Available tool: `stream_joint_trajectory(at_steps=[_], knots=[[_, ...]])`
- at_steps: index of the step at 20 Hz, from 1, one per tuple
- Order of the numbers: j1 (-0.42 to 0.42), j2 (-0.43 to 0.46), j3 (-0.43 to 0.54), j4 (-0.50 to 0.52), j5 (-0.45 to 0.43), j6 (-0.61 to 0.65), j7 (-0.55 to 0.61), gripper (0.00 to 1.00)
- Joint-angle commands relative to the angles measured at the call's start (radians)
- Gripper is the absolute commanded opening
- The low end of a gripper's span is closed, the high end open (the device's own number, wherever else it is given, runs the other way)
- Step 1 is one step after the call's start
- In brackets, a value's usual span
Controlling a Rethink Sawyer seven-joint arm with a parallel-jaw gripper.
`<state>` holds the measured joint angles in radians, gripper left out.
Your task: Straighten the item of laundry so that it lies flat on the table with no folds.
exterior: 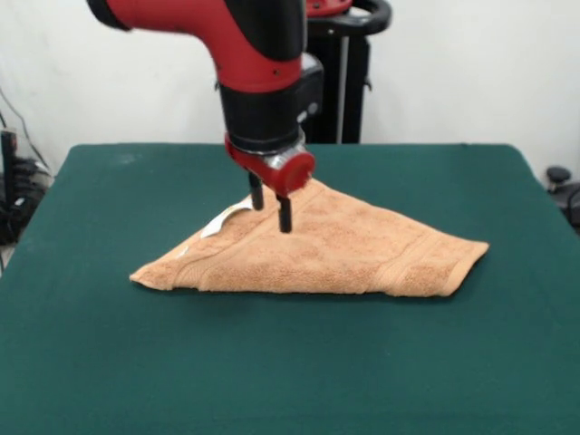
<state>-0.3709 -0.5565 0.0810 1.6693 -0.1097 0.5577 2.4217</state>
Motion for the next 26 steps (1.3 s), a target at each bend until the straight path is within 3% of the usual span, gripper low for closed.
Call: stream_joint_trajectory(at_steps=[1, 5, 14, 26], knots=[[0.004, 0.057, 0.091, 0.116, 0.005, -0.053, 0.023, 1.00], [0.010, 0.034, 0.039, 0.120, -0.022, 0.006, 0.005, 1.00], [-0.015, -0.015, 0.017, 0.189, -0.035, 0.102, -0.038, 1.00], [-0.071, 0.171, 0.065, 0.144, -0.055, -0.085, -0.039, 1.00]])
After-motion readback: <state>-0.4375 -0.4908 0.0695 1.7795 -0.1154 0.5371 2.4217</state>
